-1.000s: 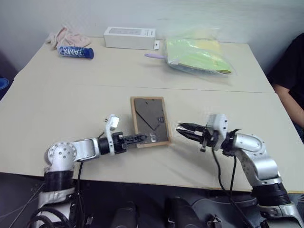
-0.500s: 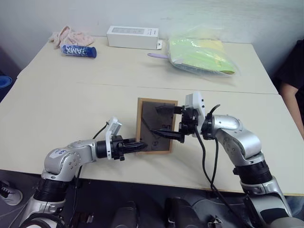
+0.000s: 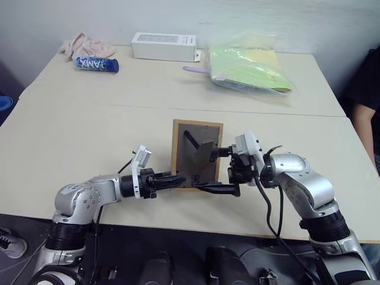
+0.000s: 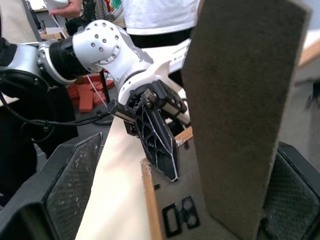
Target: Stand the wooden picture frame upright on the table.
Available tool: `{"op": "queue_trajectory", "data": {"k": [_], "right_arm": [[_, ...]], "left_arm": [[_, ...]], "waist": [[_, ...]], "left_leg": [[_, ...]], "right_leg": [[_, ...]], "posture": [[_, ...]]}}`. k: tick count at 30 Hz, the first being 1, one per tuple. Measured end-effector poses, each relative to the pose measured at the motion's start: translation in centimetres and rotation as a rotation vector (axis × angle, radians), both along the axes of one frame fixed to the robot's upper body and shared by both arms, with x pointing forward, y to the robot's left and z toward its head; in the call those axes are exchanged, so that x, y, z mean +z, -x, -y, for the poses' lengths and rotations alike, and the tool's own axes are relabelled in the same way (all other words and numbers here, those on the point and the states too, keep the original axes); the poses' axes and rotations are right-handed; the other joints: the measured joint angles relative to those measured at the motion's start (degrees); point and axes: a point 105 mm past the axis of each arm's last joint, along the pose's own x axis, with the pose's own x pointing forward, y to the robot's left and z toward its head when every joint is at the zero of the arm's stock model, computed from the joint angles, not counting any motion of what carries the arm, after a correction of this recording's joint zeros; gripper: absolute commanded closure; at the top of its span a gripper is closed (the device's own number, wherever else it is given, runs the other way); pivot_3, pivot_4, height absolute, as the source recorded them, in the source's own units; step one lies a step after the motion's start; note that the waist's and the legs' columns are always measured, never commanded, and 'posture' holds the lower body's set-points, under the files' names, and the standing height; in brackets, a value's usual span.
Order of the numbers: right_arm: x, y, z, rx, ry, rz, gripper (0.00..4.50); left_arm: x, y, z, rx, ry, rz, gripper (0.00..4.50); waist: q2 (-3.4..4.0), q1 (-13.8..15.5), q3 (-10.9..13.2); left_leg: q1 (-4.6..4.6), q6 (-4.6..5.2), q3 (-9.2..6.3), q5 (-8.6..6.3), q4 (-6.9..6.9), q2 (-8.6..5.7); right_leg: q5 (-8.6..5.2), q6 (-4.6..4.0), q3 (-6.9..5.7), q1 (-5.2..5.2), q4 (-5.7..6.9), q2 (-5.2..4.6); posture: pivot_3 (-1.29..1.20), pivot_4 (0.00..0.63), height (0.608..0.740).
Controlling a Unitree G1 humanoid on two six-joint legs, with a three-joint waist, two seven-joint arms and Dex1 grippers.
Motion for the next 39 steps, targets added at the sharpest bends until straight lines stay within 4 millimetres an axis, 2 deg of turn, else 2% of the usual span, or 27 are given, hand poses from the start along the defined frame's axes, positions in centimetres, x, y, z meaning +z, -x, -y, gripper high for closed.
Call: {"op": "queue_trajectory", "data": {"k": [4, 8, 10, 12, 15, 17, 21, 27, 36, 39], "right_arm": [[0.5, -0.4, 0.7, -0.034, -0.011, 0.172, 0.03], [2.0, -1.7, 3.3, -0.141, -0.061, 0.34, 0.03], [2.5, -2.1, 4.6, -0.187, -0.058, 0.415, 0.03], [2.9, -2.4, 5.8, -0.215, -0.017, 0.573, 0.03], [2.2, -2.9, 6.8, -0.221, 0.093, 0.799, 0.03], [0.8, -3.4, 6.6, -0.197, 0.171, 0.935, 0.03], [-0.9, -4.0, 4.6, -0.132, 0.209, 1.13, 0.03], [-1.5, -4.8, 2.8, -0.145, 0.163, 1.212, 0.03], [-1.8, -5.2, 2.1, -0.188, 0.131, 1.248, 2.95], [-2.0, -5.1, 2.1, -0.182, 0.135, 1.261, 3.03]], "left_arm": [[1.1, 0.2, -0.2, -0.026, 0.062, -0.1, 3.23], [2.2, 0.1, -1.2, -0.034, 0.096, -0.237, 3.23], [2.0, 0.4, -1.7, -0.046, 0.101, -0.31, 3.23], [1.4, 0.7, -2.5, -0.053, 0.1, -0.41, 3.23], [0.8, 1.0, -4.0, -0.043, 0.091, -0.52, 3.23], [0.9, 1.3, -3.8, -0.076, 0.115, -0.562, 3.23], [2.2, 1.7, -2.6, -0.169, 0.149, -0.575, 3.23], [2.0, 2.2, -2.4, -0.18, 0.125, -0.61, 3.23], [3.0, 2.3, -2.7, -0.158, 0.141, -0.606, 3.23], [2.8, 2.4, -2.6, -0.157, 0.139, -0.61, 3.23]], "waist": [[-0.01, 0.11, 0.0], [-0.02, 0.13, 0.01], [-0.02, 0.13, 0.01], [-0.03, -0.12, 0.02], [-0.04, -0.98, 0.02], [-0.04, -1.27, 0.03], [-0.06, -1.56, 0.05], [-0.05, -1.6, 0.04], [-0.05, -1.59, 0.04], [-0.05, -1.59, 0.04]], "left_leg": [[0.01, 0.0, 0.01, 0.0, 0.01, -0.01], [0.0, 0.01, 0.0, 0.0, 0.02, -0.03], [0.0, 0.01, 0.0, -0.01, 0.02, -0.03], [0.03, 0.0, 0.01, 0.0, 0.02, -0.02], [0.1, -0.05, 0.01, 0.03, 0.01, -0.01], [0.11, -0.06, 0.01, 0.04, 0.02, -0.01], [0.11, -0.12, 0.01, 0.07, 0.04, 0.02], [0.11, -0.13, 0.0, 0.08, 0.09, 0.02], [0.11, -0.13, 0.0, 0.08, 0.09, 0.01], [0.11, -0.13, 0.0, 0.09, 0.09, 0.01]], "right_leg": [[0.0, 0.0, 0.01, 0.01, 0.0, 0.0], [0.01, 0.02, -0.01, 0.03, 0.05, -0.01], [0.01, 0.02, -0.01, 0.03, 0.04, -0.01], [0.01, 0.02, 0.01, 0.03, 0.05, 0.01], [0.01, 0.01, 0.02, 0.05, 0.01, 0.0], [0.01, 0.01, 0.04, 0.05, 0.03, -0.02], [0.0, 0.01, 0.03, 0.03, 0.11, 0.01], [0.0, 0.0, 0.03, 0.02, 0.27, 0.0], [-0.01, -0.01, 0.05, 0.02, 0.26, 0.0], [-0.01, -0.02, 0.05, 0.02, 0.26, 0.0]], "posture": [[0.0, 0.15, 0.74], [0.0, 0.15, 0.74], [0.0, 0.15, 0.74], [0.0, 0.15, 0.74], [0.0, 0.15, 0.74], [0.0, 0.15, 0.74], [0.0, 0.15, 0.74], [0.0, 0.15, 0.74], [0.0, 0.15, 0.74], [0.0, 0.15, 0.74]]}}
